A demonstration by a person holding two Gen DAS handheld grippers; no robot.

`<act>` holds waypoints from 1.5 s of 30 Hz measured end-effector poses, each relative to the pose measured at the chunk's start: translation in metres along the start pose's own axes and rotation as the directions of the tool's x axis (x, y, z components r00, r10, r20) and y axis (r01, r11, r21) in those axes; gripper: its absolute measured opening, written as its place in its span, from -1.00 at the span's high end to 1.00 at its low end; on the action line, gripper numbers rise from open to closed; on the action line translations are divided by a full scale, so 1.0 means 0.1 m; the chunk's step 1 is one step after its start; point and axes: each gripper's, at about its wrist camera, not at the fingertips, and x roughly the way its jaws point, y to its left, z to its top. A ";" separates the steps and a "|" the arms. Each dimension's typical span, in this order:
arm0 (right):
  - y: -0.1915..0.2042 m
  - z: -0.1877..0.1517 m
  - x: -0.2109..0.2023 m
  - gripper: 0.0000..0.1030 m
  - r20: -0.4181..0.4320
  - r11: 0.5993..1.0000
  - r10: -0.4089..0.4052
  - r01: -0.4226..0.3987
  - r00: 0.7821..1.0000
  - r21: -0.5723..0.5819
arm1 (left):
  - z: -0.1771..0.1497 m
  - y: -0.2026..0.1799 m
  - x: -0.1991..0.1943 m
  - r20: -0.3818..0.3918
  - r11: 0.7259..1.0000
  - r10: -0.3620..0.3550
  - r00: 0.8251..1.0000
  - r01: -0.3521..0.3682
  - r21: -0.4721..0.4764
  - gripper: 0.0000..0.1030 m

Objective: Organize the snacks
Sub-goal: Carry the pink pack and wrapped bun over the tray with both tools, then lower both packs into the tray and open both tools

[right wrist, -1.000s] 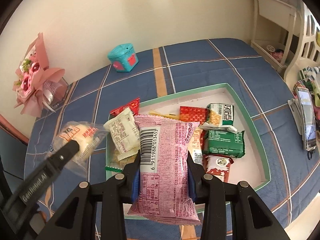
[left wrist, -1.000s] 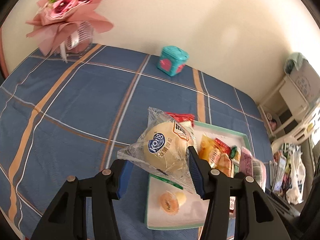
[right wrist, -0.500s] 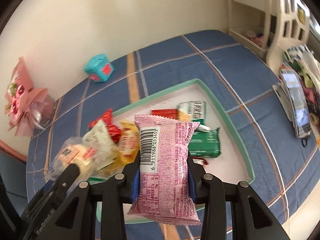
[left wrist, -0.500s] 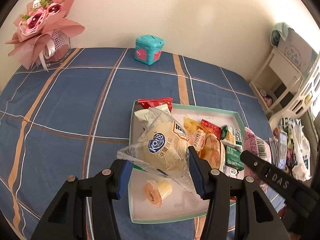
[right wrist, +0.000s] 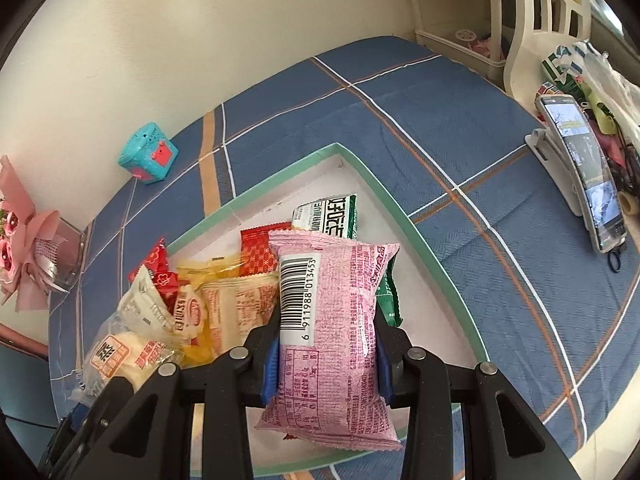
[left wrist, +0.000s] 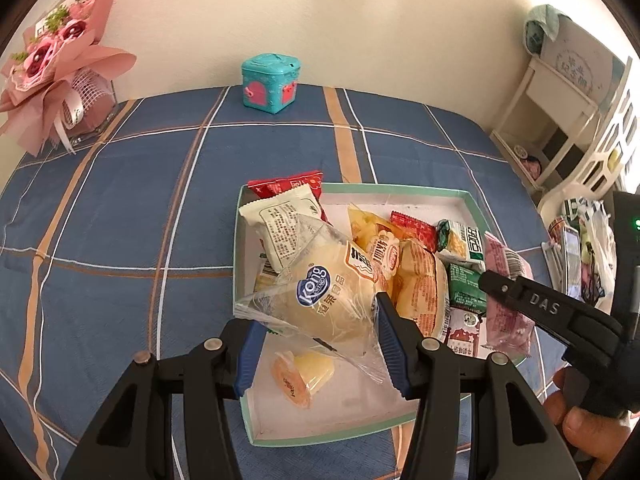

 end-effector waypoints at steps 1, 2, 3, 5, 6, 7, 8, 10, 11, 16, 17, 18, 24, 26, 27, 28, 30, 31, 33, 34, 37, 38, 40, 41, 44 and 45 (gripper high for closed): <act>0.00 0.00 0.02 0.22 0.001 1.000 0.001 -0.001 1.000 -0.003 | 0.00 -0.01 0.01 0.001 1.000 0.005 1.000 -0.005 0.009 -0.06; 0.01 0.00 0.04 0.22 0.001 1.000 0.001 -0.001 1.000 -0.006 | 0.00 -0.02 0.02 0.001 1.000 0.006 1.000 -0.006 0.016 -0.06; 0.02 -0.01 0.06 0.22 -0.001 1.000 0.003 -0.003 1.000 -0.012 | 0.00 -0.04 0.03 0.000 1.000 0.005 1.000 -0.005 0.020 -0.06; 0.04 -0.02 0.08 0.22 -0.004 1.000 0.004 -0.005 1.000 -0.020 | -0.01 -0.05 0.06 -0.007 1.000 -0.003 1.000 0.003 0.022 -0.06; 0.05 -0.02 0.09 0.22 -0.006 1.000 0.006 -0.006 1.000 -0.024 | -0.01 -0.05 0.08 -0.012 1.000 -0.008 1.000 0.008 0.021 -0.06; 0.06 -0.03 0.09 0.22 -0.009 1.000 0.006 -0.006 1.000 -0.030 | -0.02 -0.05 0.09 -0.016 1.000 -0.012 1.000 0.012 0.020 -0.06; 0.07 -0.04 0.10 0.22 -0.010 0.999 0.006 -0.007 1.000 -0.035 | -0.02 -0.04 0.10 -0.018 1.000 -0.015 1.000 0.015 0.018 -0.06; 0.09 -0.05 0.10 0.22 -0.011 0.999 0.006 -0.007 1.000 -0.044 | -0.02 -0.03 0.11 -0.022 1.000 -0.018 1.000 0.019 0.014 -0.06; 0.10 -0.05 0.11 0.22 -0.012 0.999 0.005 -0.006 1.000 -0.048 | -0.02 -0.03 0.12 -0.028 1.000 -0.021 0.999 0.021 0.011 -0.07; 0.15 -0.07 0.17 0.22 -0.028 0.998 -0.003 0.001 1.000 -0.067 | -0.07 0.03 0.25 -0.100 0.999 -0.032 0.994 0.030 -0.017 -0.08; 0.15 -0.07 0.18 0.22 -0.031 0.998 -0.004 0.002 0.999 -0.070 | -0.08 0.04 0.27 -0.108 0.999 -0.032 0.994 0.030 -0.021 -0.08; 0.16 -0.07 0.19 0.22 -0.035 0.997 -0.006 0.003 0.999 -0.073 | -0.09 0.05 0.30 -0.122 0.999 -0.030 0.992 0.027 -0.028 -0.08; 0.18 -0.07 0.26 0.20 -0.057 0.996 -0.018 0.013 0.998 -0.086 | -0.13 0.11 0.38 -0.156 0.998 -0.029 0.987 0.021 -0.051 -0.08; 0.19 -0.08 0.28 0.19 -0.062 0.995 -0.027 0.021 0.998 -0.093 | -0.14 0.10 0.37 -0.158 0.999 -0.025 0.987 0.018 -0.045 -0.08; 0.20 -0.08 0.28 0.18 -0.060 0.995 -0.033 0.027 0.998 -0.099 | -0.14 0.09 0.38 -0.161 0.999 -0.023 0.987 0.016 -0.040 -0.08; 0.20 -0.09 0.28 0.18 -0.061 0.994 -0.037 0.030 0.997 -0.103 | -0.14 0.09 0.38 -0.164 0.999 -0.021 0.986 0.016 -0.035 -0.08; 0.21 -0.09 0.29 0.15 -0.062 0.993 -0.045 0.038 0.997 -0.110 | -0.14 0.08 0.40 -0.169 0.999 -0.019 0.985 0.014 -0.032 -0.13; 0.22 -0.09 0.29 0.14 -0.063 0.993 -0.050 0.042 0.997 -0.114 | -0.14 0.07 0.40 -0.173 1.000 -0.015 0.985 0.010 -0.029 -0.17; 0.22 -0.09 0.29 0.10 -0.063 0.992 -0.057 0.049 0.996 -0.119 | -0.14 0.07 0.42 -0.180 1.000 -0.003 0.984 -0.001 -0.025 -0.26; 0.22 -0.09 0.29 0.03 -0.063 0.991 -0.062 0.054 0.996 -0.121 | -0.14 0.07 0.43 -0.184 1.000 -0.001 0.983 -0.003 -0.025 -0.27; 0.22 -0.09 0.31 -0.07 -0.068 0.991 -0.077 0.068 0.995 -0.117 | -0.14 0.07 0.43 -0.190 1.000 0.005 0.982 -0.009 -0.021 -0.29; 0.21 -0.09 0.31 -0.11 -0.070 0.991 -0.078 0.069 0.995 -0.114 | -0.14 0.08 0.42 -0.191 1.000 0.007 0.982 -0.011 -0.019 -0.30; 0.20 -0.10 0.31 -0.20 -0.067 0.991 -0.084 0.077 0.994 -0.107 | -0.12 0.06 0.41 -0.191 1.000 0.016 0.981 -0.018 -0.007 -0.30; 0.19 -0.09 0.31 -0.25 -0.065 0.991 -0.089 0.082 0.994 -0.106 | -0.12 0.05 0.41 -0.189 1.000 0.017 0.982 -0.017 -0.001 -0.31; 0.17 -0.09 0.29 -0.40 -0.061 0.992 -0.091 0.085 0.994 -0.097 | -0.10 0.01 0.36 -0.180 1.000 0.017 0.984 -0.014 0.015 -0.56; 0.17 -0.09 0.28 -0.44 -0.055 0.992 -0.092 0.087 0.994 -0.095 | -0.10 0.00 0.34 -0.173 1.000 0.020 0.985 -0.017 0.021 -0.62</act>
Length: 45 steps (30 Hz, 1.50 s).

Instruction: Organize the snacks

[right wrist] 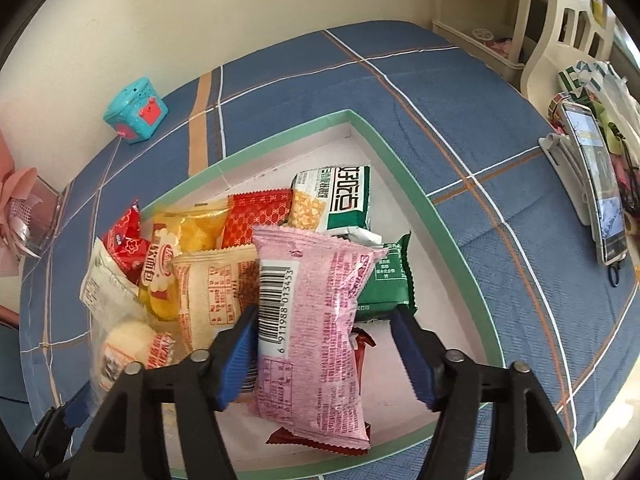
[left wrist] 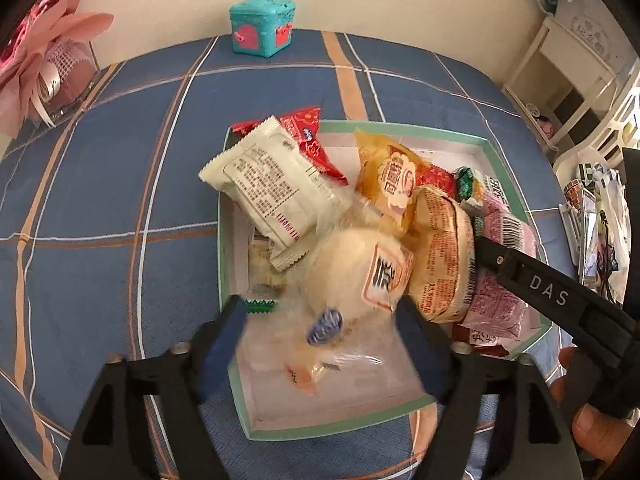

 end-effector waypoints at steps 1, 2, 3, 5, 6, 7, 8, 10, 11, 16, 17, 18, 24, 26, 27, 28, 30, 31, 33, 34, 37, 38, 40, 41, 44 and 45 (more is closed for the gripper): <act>0.00 0.00 -0.01 -0.49 0.005 1.000 -0.001 0.001 1.000 0.000 | 0.00 -0.01 -0.03 0.009 1.000 0.003 1.000 -0.003 0.006 -0.65; 0.00 0.00 -0.02 -0.54 0.011 1.000 0.001 -0.001 1.000 0.001 | 0.01 -0.02 -0.05 0.017 1.000 0.005 1.000 -0.005 0.010 -0.69; 0.00 0.00 -0.04 -0.57 0.016 1.000 0.005 -0.005 1.000 0.003 | 0.01 -0.03 -0.07 0.025 1.000 0.007 1.000 -0.007 0.013 -0.73; 0.00 0.01 -0.08 -0.66 0.030 1.000 0.010 -0.010 1.000 0.002 | 0.02 -0.04 -0.12 0.041 1.000 0.010 0.999 -0.011 0.016 -0.73; 0.01 0.02 -0.10 -0.69 0.037 1.000 0.011 -0.011 0.999 -0.002 | 0.03 -0.04 -0.14 0.050 1.000 0.014 0.999 -0.014 0.016 -0.74; 0.02 0.02 -0.13 -0.74 0.046 1.000 0.011 -0.011 0.999 -0.007 | 0.04 -0.04 -0.18 0.064 1.000 0.021 0.998 -0.022 0.014 -0.76; 0.03 0.03 -0.15 -0.77 0.054 1.000 0.012 -0.011 0.998 -0.012 | 0.04 -0.02 -0.21 0.077 1.000 0.028 0.997 -0.028 0.008 -0.88; 0.06 0.04 -0.18 -0.82 0.067 1.000 0.015 -0.014 0.998 -0.024 | 0.05 0.03 -0.28 0.118 0.997 0.070 0.991 -0.068 -0.023 -0.96; 0.07 0.04 -0.20 -0.88 0.072 0.999 0.018 -0.016 0.997 -0.028 | 0.07 0.07 -0.32 0.132 0.996 0.089 0.987 -0.084 -0.038 -0.96; 0.18 0.02 -0.27 -1.00 0.091 0.996 0.052 -0.045 0.994 -0.074 | 0.12 0.32 -0.46 0.194 0.968 0.232 0.953 -0.208 -0.137 -0.96; 0.21 0.01 -0.29 -1.00 0.095 0.995 0.056 -0.048 0.994 -0.087 | 0.11 0.36 -0.48 0.195 0.966 0.239 0.951 -0.212 -0.148 -0.96; 0.24 0.00 -0.30 -1.00 0.099 0.994 0.058 -0.048 0.993 -0.103 | 0.12 0.41 -0.49 0.195 0.963 0.246 0.949 -0.216 -0.162 -0.96; 0.43 -0.09 -0.41 -1.00 0.117 0.982 0.073 -0.051 0.990 -0.180 | 0.11 0.55 -0.57 0.203 0.927 0.355 0.913 -0.316 -0.200 -0.96; 0.48 -0.14 -0.44 -1.00 0.120 0.980 0.076 -0.052 0.990 -0.194 | 0.08 0.55 -0.63 0.217 0.913 0.395 0.893 -0.354 -0.204 -0.96; 0.49 -0.15 -0.45 -1.00 0.120 0.979 0.076 -0.051 0.990 -0.198 | 0.06 0.54 -0.66 0.220 0.903 0.418 0.882 -0.377 -0.204 -0.96; 0.51 -0.17 -0.46 -1.00 0.119 0.978 0.075 -0.050 0.990 -0.201 | 0.04 0.53 -0.69 0.220 0.891 0.447 0.867 -0.408 -0.199 -0.96; 0.54 -0.19 -0.48 -1.00 0.118 0.978 0.077 -0.052 0.990 -0.203 | 0.02 0.52 -0.72 0.220 0.875 0.479 0.850 -0.443 -0.194 -0.96; 0.55 -0.21 -0.50 -1.00 0.118 0.977 0.082 -0.057 0.990 -0.205 | 0.00 0.52 -0.74 0.214 0.860 0.507 0.835 -0.471 -0.198 -0.96; 0.58 -0.26 -0.54 -1.00 0.119 0.974 0.090 -0.062 0.989 -0.216 | -0.05 0.55 -0.77 0.189 0.846 0.526 0.829 -0.488 -0.212 -0.96; 0.59 -0.28 -0.56 -1.00 0.121 0.973 0.091 -0.062 0.989 -0.222 | -0.07 0.57 -0.78 0.178 0.849 0.519 0.836 -0.481 -0.217 -0.96; 0.60 -0.35 -0.63 -1.00 0.131 0.970 0.094 -0.061 0.987 -0.236 | -0.14 0.64 -0.79 0.127 0.860 0.490 0.862 -0.455 -0.230 -0.96; 0.61 -0.37 -0.65 -1.00 0.134 0.970 0.096 -0.062 0.986 -0.236 | -0.16 0.65 -0.80 0.116 0.861 0.488 0.865 -0.454 -0.231 -0.96; 0.60 -0.42 -0.71 -1.00 0.140 0.971 0.103 -0.069 0.985 -0.231 | -0.20 0.68 -0.81 0.094 0.859 0.488 0.868 -0.458 -0.229 -0.96; 0.59 -0.43 -0.73 -1.00 0.141 0.970 0.108 -0.073 0.984 -0.230 | -0.21 0.68 -0.82 0.088 0.860 0.486 0.870 -0.457 -0.228 -0.96; 0.58 -0.47 -0.80 -1.00 0.148 0.971 0.120 -0.084 0.982 -0.226 | -0.27 0.70 -0.85 0.070 0.868 0.468 0.881 -0.444 -0.223 -0.96; 0.57 -0.49 -0.81 -1.00 0.147 0.971 0.121 -0.086 0.982 -0.225 | -0.28 0.69 -0.85 0.066 0.870 0.465 0.883 -0.441 -0.221 -0.96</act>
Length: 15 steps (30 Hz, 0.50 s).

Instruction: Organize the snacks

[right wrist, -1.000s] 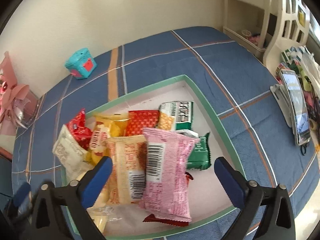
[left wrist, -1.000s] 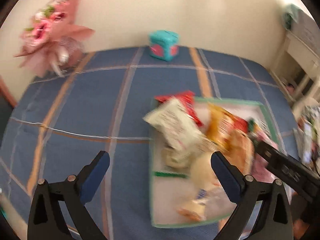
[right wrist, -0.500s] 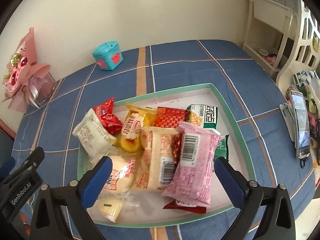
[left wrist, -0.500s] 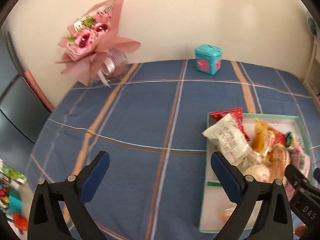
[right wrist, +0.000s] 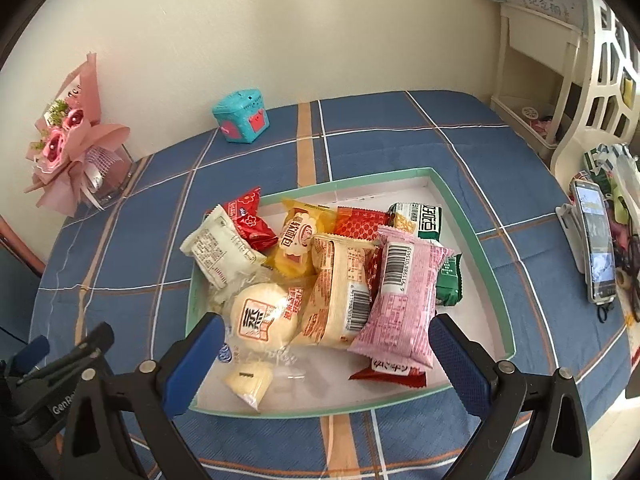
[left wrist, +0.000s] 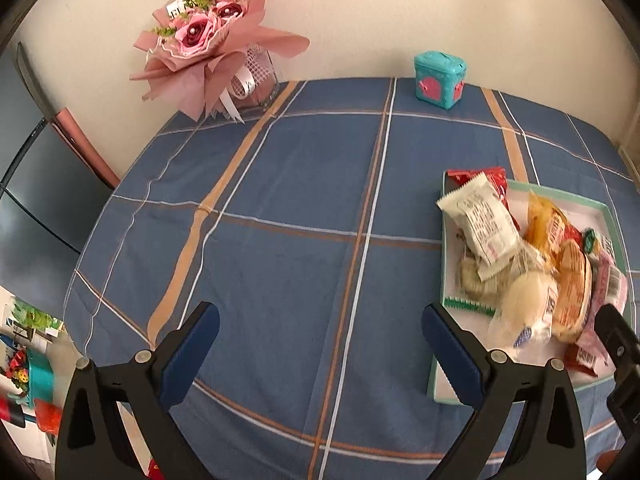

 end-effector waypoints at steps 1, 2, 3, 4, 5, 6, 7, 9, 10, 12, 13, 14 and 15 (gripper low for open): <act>0.00 -0.01 -0.01 -1.00 -0.003 1.000 0.002 -0.002 1.000 0.000 | -0.02 0.01 -0.01 -0.002 1.000 -0.001 1.000 0.001 0.002 -0.96; 0.00 -0.02 -0.03 -1.00 -0.008 1.000 0.003 -0.003 1.000 -0.001 | -0.03 0.01 -0.02 -0.001 1.000 -0.001 1.000 0.001 0.003 -0.96; 0.00 -0.04 -0.04 -1.00 -0.012 1.000 0.002 -0.002 1.000 -0.004 | -0.04 0.02 -0.04 0.001 1.000 -0.002 1.000 0.002 0.004 -0.96; 0.00 -0.06 -0.05 -1.00 -0.016 1.000 0.000 0.000 1.000 -0.008 | -0.05 0.02 -0.06 0.004 1.000 -0.006 1.000 0.006 0.006 -0.96; 0.00 -0.07 -0.06 -1.00 -0.020 1.000 -0.004 0.003 1.000 -0.013 | -0.05 0.02 -0.07 0.005 1.000 -0.009 1.000 0.009 0.008 -0.96; 0.01 -0.08 -0.06 -1.00 -0.023 1.000 -0.006 0.006 1.000 -0.019 | -0.06 0.02 -0.08 0.006 1.000 -0.013 1.000 0.013 0.011 -0.96; 0.01 -0.09 -0.07 -1.00 -0.026 1.000 -0.007 0.007 1.000 -0.024 | -0.07 0.02 -0.09 0.006 1.000 -0.018 1.000 0.018 0.015 -0.96; 0.02 -0.10 -0.10 -1.00 -0.021 1.000 -0.005 0.005 1.000 -0.029 | -0.09 0.02 -0.11 0.004 1.000 -0.026 1.000 0.025 0.017 -0.96; 0.02 -0.10 -0.11 -1.00 -0.017 0.999 -0.006 0.005 1.000 -0.031 | -0.09 0.02 -0.11 0.003 0.999 -0.028 1.000 0.028 0.017 -0.96; 0.03 -0.10 -0.12 -1.00 -0.012 0.999 -0.013 0.013 1.000 -0.039 | -0.09 0.03 -0.12 0.006 1.000 -0.026 1.000 0.025 0.011 -0.96; 0.03 -0.10 -0.12 -1.00 -0.013 0.999 -0.016 0.015 1.000 -0.043 | -0.09 0.04 -0.13 0.011 1.000 -0.022 1.000 0.022 0.009 -0.96; 0.03 -0.10 -0.12 -1.00 -0.015 0.999 -0.017 0.016 1.000 -0.044 | -0.08 0.05 -0.13 0.013 1.000 -0.022 1.000 0.022 0.008 -0.96; 0.04 -0.10 -0.11 -1.00 -0.017 0.999 -0.019 0.018 1.000 -0.046 | -0.08 0.05 -0.13 0.013 1.000 -0.023 1.000 0.022 0.005 -0.96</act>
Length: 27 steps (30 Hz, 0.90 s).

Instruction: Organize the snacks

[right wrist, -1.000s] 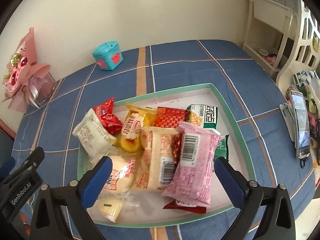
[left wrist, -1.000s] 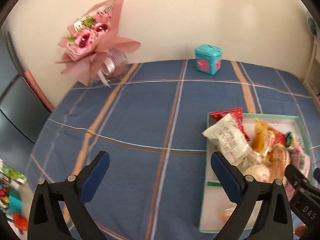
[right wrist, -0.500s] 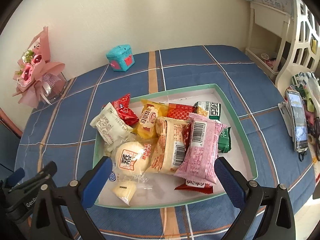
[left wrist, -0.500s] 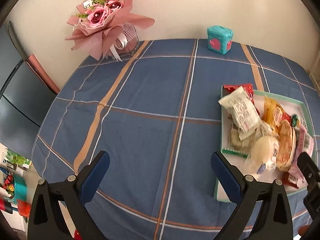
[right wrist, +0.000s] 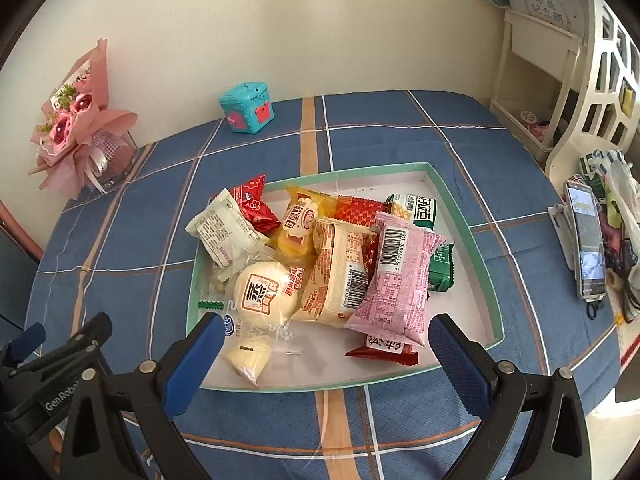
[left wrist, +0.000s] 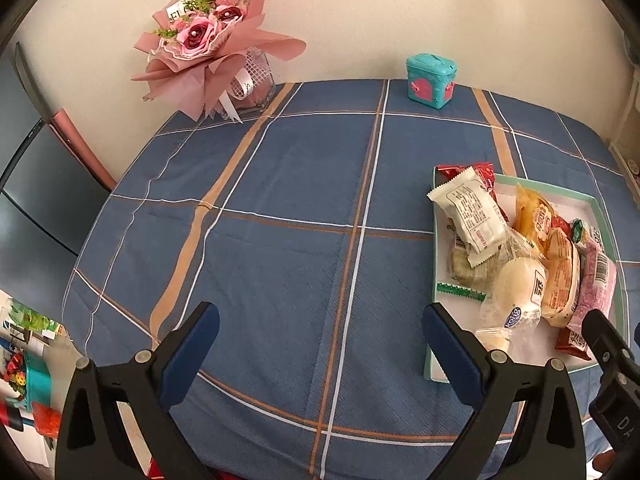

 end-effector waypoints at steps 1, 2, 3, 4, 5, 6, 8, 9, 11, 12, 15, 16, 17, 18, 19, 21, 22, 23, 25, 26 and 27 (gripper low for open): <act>0.00 0.00 0.00 -1.00 -0.002 1.000 -0.002 0.002 1.000 -0.002 | 0.00 0.00 0.00 -0.002 1.000 0.001 1.000 -0.001 -0.002 -0.96; 0.00 0.00 0.01 -1.00 -0.003 1.000 -0.003 0.003 1.000 -0.003 | 0.00 0.01 0.01 -0.004 1.000 0.002 1.000 -0.002 -0.001 -0.96; 0.00 0.00 0.01 -1.00 -0.004 1.000 -0.004 0.004 1.000 -0.004 | 0.00 0.02 0.02 -0.006 1.000 0.004 1.000 -0.004 0.000 -0.96; 0.01 -0.01 0.01 -1.00 -0.005 1.000 -0.007 0.007 1.000 -0.003 | 0.00 0.02 0.02 -0.009 1.000 0.010 1.000 -0.010 0.002 -0.96; 0.02 -0.01 0.01 -1.00 -0.006 1.000 -0.009 0.009 1.000 -0.004 | 0.00 0.02 0.03 -0.009 1.000 0.010 1.000 -0.010 0.003 -0.96; 0.03 -0.01 0.01 -1.00 -0.008 1.000 -0.011 0.011 1.000 -0.005 | 0.00 0.02 0.03 -0.010 1.000 0.009 1.000 -0.009 0.003 -0.96; 0.03 -0.01 0.02 -1.00 -0.010 1.000 -0.014 0.014 1.000 -0.007 | 0.00 0.03 0.03 -0.012 1.000 0.002 1.000 -0.002 0.001 -0.96; 0.03 -0.01 0.02 -1.00 -0.011 1.000 -0.014 0.014 1.000 -0.008 | 0.01 0.04 0.03 -0.013 1.000 0.003 1.000 -0.003 -0.001 -0.96; 0.03 -0.01 0.03 -1.00 -0.013 1.000 -0.015 0.015 1.000 -0.009 | 0.01 0.06 0.04 -0.015 1.000 0.001 1.000 -0.001 -0.005 -0.96; 0.04 -0.01 0.03 -1.00 -0.015 1.000 -0.017 0.017 1.000 -0.010 | 0.01 0.07 0.04 -0.018 1.000 -0.001 1.000 0.001 -0.008 -0.96; 0.04 -0.01 0.05 -1.00 -0.021 1.000 -0.017 0.017 1.000 -0.012 | 0.02 0.09 0.05 -0.021 1.000 0.001 1.000 -0.002 -0.015 -0.96; 0.04 -0.01 0.05 -1.00 -0.022 1.000 -0.019 0.018 1.000 -0.013 | 0.02 0.10 0.05 -0.021 1.000 0.001 1.000 -0.001 -0.016 -0.96; 0.05 -0.01 0.06 -1.00 -0.022 1.000 -0.020 0.020 1.000 -0.015 | 0.02 0.10 0.06 -0.021 1.000 0.001 1.000 -0.001 -0.017 -0.96; 0.05 -0.01 0.06 -1.00 -0.022 1.000 -0.020 0.020 1.000 -0.016 | 0.03 0.11 0.06 -0.020 1.000 0.000 1.000 0.000 -0.015 -0.96; 0.05 -0.01 0.06 -1.00 -0.023 1.000 -0.020 0.020 1.000 -0.016 | 0.03 0.11 0.06 -0.021 1.000 -0.001 1.000 0.000 -0.016 -0.96; 0.06 -0.01 0.07 -1.00 -0.025 1.000 -0.022 0.021 0.999 -0.019 | 0.03 0.11 0.07 -0.023 1.000 -0.003 1.000 0.002 -0.016 -0.96; 0.06 -0.01 0.07 -1.00 -0.026 1.000 -0.023 0.022 0.999 -0.021 | 0.03 0.12 0.07 -0.023 1.000 -0.003 1.000 0.002 -0.016 -0.96; 0.07 -0.01 0.07 -1.00 -0.026 0.999 -0.023 0.023 0.999 -0.023 | 0.03 0.12 0.07 -0.024 1.000 -0.003 1.000 0.003 -0.016 -0.96; 0.07 -0.01 0.07 -1.00 -0.027 0.999 -0.024 0.023 0.999 -0.025 | 0.03 0.12 0.07 -0.024 1.000 -0.004 1.000 0.004 -0.016 -0.96; 0.07 -0.01 0.08 -1.00 -0.027 0.999 -0.025 0.024 0.999 -0.026 | 0.03 0.12 0.07 -0.024 1.000 -0.005 1.000 0.004 -0.017 -0.96; 0.07 -0.01 0.08 -1.00 -0.028 0.999 -0.026 0.025 0.999 -0.027 | 0.03 0.12 0.08 -0.024 1.000 -0.005 1.000 0.004 -0.017 -0.96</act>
